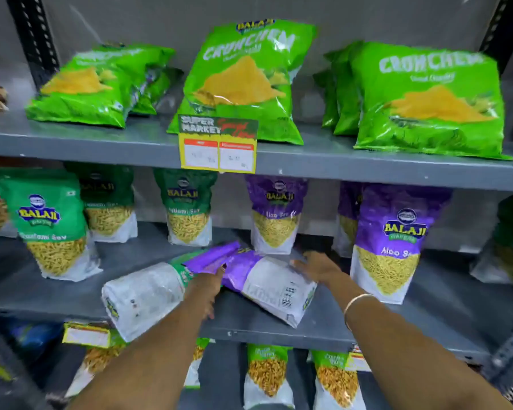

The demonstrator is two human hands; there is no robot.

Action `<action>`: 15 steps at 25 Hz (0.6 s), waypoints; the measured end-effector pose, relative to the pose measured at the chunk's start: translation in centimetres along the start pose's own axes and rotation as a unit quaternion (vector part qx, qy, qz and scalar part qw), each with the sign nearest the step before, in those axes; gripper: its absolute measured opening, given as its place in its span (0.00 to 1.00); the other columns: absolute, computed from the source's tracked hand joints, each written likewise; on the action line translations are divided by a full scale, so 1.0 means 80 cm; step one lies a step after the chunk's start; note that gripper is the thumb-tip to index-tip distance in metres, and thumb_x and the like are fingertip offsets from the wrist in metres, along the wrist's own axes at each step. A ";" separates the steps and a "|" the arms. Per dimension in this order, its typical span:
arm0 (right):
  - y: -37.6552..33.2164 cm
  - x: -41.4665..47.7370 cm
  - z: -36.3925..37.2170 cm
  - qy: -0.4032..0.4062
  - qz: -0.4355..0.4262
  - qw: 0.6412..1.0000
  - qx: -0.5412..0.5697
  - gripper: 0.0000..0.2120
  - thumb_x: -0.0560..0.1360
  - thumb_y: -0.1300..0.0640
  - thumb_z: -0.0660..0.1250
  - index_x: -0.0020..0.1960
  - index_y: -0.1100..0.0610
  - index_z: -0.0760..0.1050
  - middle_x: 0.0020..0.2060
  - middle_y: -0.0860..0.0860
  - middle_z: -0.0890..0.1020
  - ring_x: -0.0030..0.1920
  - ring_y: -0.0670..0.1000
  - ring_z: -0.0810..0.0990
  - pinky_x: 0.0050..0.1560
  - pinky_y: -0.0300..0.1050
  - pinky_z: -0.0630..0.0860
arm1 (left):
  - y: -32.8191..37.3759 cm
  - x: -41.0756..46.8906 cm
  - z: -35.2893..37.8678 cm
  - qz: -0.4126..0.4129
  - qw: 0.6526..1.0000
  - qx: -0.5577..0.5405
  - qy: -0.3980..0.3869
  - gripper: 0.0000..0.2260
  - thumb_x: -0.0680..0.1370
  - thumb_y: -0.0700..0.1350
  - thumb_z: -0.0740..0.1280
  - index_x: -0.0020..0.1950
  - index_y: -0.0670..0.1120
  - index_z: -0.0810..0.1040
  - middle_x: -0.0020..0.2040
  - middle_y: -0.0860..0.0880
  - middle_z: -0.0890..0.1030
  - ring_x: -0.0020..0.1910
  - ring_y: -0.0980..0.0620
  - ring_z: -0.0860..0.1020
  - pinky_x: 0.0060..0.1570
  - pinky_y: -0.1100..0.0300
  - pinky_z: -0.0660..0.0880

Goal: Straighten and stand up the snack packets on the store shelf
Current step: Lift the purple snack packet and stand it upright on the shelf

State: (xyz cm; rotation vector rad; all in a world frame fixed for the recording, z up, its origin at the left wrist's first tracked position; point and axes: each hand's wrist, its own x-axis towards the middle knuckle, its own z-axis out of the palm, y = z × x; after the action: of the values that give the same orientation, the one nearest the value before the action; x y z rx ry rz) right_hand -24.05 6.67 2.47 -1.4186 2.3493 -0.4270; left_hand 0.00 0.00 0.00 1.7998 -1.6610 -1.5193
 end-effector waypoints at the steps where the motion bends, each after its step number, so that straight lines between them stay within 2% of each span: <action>1: 0.007 0.011 0.000 -0.045 0.009 0.998 0.041 0.22 0.77 0.44 0.61 0.59 0.60 0.77 0.57 0.59 0.81 0.62 0.58 0.77 0.48 0.49 0.74 | 0.008 0.009 0.009 -0.062 0.994 -0.091 -0.028 0.35 0.76 0.64 0.54 0.65 0.33 0.69 0.56 0.33 0.77 0.57 0.35 0.79 0.56 0.48 0.73; 3: 0.020 0.029 0.002 -0.126 0.009 0.988 0.089 0.21 0.75 0.42 0.63 0.55 0.59 0.77 0.47 0.54 0.79 0.50 0.53 0.78 0.37 0.41 0.69 | 0.020 0.018 0.023 -0.104 0.961 -0.234 -0.102 0.33 0.77 0.59 0.58 0.70 0.33 0.62 0.65 0.33 0.71 0.58 0.36 0.77 0.64 0.44 0.68; 4: 0.021 0.033 0.001 -0.151 0.023 0.981 0.120 0.19 0.75 0.43 0.65 0.54 0.58 0.76 0.43 0.51 0.76 0.43 0.49 0.75 0.34 0.37 0.66 | 0.025 0.022 0.027 -0.099 0.949 -0.281 -0.107 0.30 0.78 0.55 0.60 0.71 0.34 0.62 0.68 0.33 0.69 0.62 0.36 0.74 0.67 0.43 0.66; 6: 0.024 0.044 0.001 -0.187 0.032 0.970 0.151 0.12 0.73 0.47 0.69 0.40 0.55 0.74 0.31 0.48 0.72 0.30 0.44 0.70 0.27 0.33 0.64 | 0.030 0.028 0.032 -0.087 0.934 -0.333 -0.095 0.25 0.78 0.49 0.62 0.70 0.37 0.64 0.68 0.35 0.71 0.66 0.37 0.72 0.67 0.43 0.66; 7: 0.027 0.048 -0.001 -0.209 0.034 0.965 0.158 0.13 0.73 0.49 0.70 0.35 0.54 0.72 0.26 0.47 0.72 0.27 0.43 0.70 0.26 0.33 0.66 | 0.033 0.028 0.030 -0.087 0.929 -0.347 -0.093 0.22 0.78 0.47 0.63 0.68 0.38 0.67 0.62 0.36 0.75 0.63 0.38 0.74 0.66 0.43 0.66; 9: 0.025 0.043 -0.014 -0.244 0.030 0.957 0.153 0.15 0.72 0.50 0.71 0.33 0.54 0.70 0.26 0.48 0.71 0.29 0.45 0.70 0.31 0.37 0.68 | 0.044 0.024 0.020 -0.077 0.930 -0.344 -0.108 0.15 0.77 0.47 0.65 0.60 0.41 0.70 0.48 0.40 0.77 0.54 0.40 0.77 0.65 0.42 0.66; 10: 0.024 0.039 -0.020 -0.255 0.032 0.954 0.153 0.14 0.71 0.51 0.72 0.34 0.55 0.70 0.29 0.49 0.70 0.31 0.46 0.69 0.33 0.39 0.68 | 0.051 0.025 0.014 -0.071 0.936 -0.326 -0.112 0.12 0.77 0.47 0.65 0.56 0.41 0.71 0.45 0.41 0.76 0.49 0.42 0.77 0.66 0.42 0.66; 12: 0.021 0.035 -0.028 -0.263 0.022 0.952 0.151 0.11 0.71 0.52 0.72 0.41 0.58 0.73 0.35 0.51 0.71 0.36 0.48 0.71 0.35 0.42 0.70 | 0.070 0.025 0.001 -0.045 0.952 -0.278 -0.120 0.09 0.77 0.47 0.65 0.53 0.44 0.71 0.44 0.44 0.77 0.42 0.45 0.76 0.65 0.43 0.66; 14: 0.019 0.026 -0.032 -0.250 0.015 0.955 0.156 0.17 0.70 0.55 0.73 0.53 0.63 0.75 0.43 0.54 0.75 0.45 0.51 0.75 0.36 0.44 0.73 | 0.094 0.017 -0.011 -0.008 0.963 -0.230 -0.138 0.08 0.77 0.47 0.65 0.53 0.46 0.72 0.45 0.47 0.78 0.43 0.48 0.77 0.63 0.44 0.68; 15: 0.019 0.024 -0.031 -0.233 0.008 0.958 0.167 0.20 0.69 0.55 0.74 0.57 0.64 0.75 0.46 0.54 0.75 0.48 0.52 0.75 0.35 0.44 0.73 | 0.105 0.017 -0.015 0.015 0.968 -0.204 -0.143 0.09 0.77 0.46 0.65 0.55 0.46 0.72 0.48 0.47 0.79 0.46 0.47 0.78 0.64 0.44 0.68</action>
State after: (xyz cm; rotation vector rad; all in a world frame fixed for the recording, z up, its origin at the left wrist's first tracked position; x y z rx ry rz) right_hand -27.15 5.80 3.71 -1.1851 1.8106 -0.4079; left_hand -4.10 -4.29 6.18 1.3856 -1.3424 -2.0077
